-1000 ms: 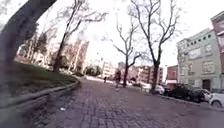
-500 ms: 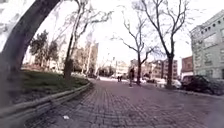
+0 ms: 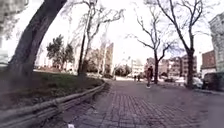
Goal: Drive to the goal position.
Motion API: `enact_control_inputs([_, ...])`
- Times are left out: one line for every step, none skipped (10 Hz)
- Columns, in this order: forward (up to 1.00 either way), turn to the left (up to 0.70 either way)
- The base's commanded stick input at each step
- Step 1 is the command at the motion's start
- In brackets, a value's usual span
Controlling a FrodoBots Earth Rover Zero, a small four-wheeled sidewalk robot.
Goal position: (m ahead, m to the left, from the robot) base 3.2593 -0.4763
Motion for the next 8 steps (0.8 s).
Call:
enact_control_inputs([0.7,0.0])
enact_control_inputs([0.7,0.0])
enact_control_inputs([0.7,0.0])
enact_control_inputs([0.7,-0.13])
enact_control_inputs([0.7,-0.28])
enact_control_inputs([0.7,-0.35])
enact_control_inputs([0.54,-0.43])
enact_control_inputs([0.25,-0.58])
